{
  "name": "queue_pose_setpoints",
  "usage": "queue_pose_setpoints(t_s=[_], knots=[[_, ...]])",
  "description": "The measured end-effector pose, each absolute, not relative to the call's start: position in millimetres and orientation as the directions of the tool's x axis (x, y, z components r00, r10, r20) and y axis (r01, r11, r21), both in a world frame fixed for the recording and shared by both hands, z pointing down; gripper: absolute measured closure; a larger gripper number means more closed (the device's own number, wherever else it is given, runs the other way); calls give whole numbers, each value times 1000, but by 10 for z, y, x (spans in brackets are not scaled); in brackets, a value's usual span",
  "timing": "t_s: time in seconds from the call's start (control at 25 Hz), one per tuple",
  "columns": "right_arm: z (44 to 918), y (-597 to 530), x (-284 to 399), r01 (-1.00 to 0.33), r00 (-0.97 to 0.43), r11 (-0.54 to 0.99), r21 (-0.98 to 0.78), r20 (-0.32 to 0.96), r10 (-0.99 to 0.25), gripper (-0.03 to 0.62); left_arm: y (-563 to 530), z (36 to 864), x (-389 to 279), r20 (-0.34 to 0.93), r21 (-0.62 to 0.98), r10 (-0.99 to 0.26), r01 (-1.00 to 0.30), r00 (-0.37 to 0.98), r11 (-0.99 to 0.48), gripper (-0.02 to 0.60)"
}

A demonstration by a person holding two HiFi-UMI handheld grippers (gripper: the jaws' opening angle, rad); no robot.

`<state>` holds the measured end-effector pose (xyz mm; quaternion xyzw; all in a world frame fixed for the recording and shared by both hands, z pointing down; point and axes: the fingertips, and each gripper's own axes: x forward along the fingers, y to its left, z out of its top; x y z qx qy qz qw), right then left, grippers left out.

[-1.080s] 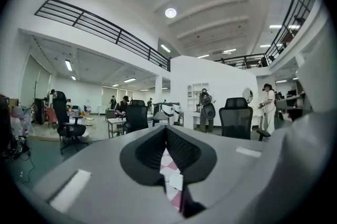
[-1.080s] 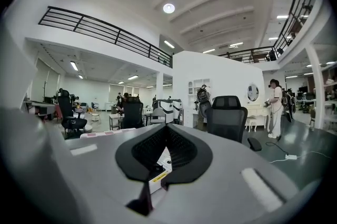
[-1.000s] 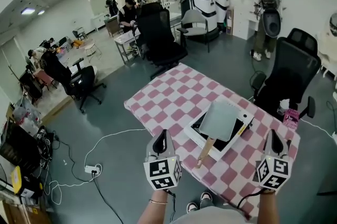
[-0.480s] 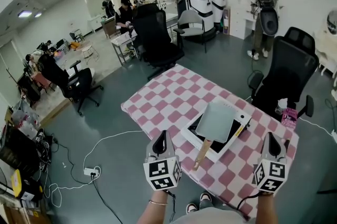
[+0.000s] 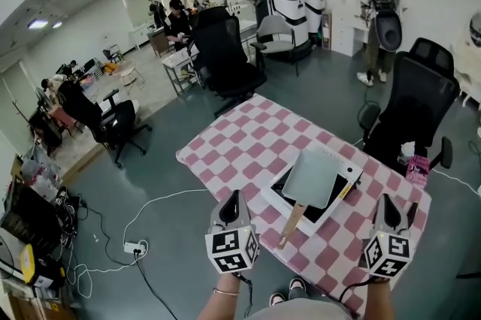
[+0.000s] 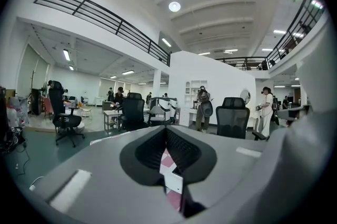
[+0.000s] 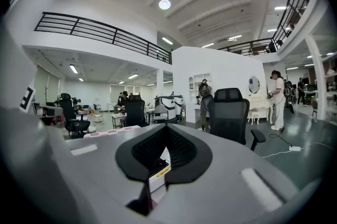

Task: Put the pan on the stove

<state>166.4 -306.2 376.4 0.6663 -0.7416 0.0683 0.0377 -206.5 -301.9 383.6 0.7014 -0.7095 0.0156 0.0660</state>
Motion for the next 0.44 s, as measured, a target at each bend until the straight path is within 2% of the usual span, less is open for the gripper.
queue_pose_setpoints(t_s=[0.44], knots=[[3805, -3092, 1633, -994, -103, 97, -46, 164, -981, 586, -3033, 3915, -2107, 147, 69, -989, -997, -8, 18, 583]])
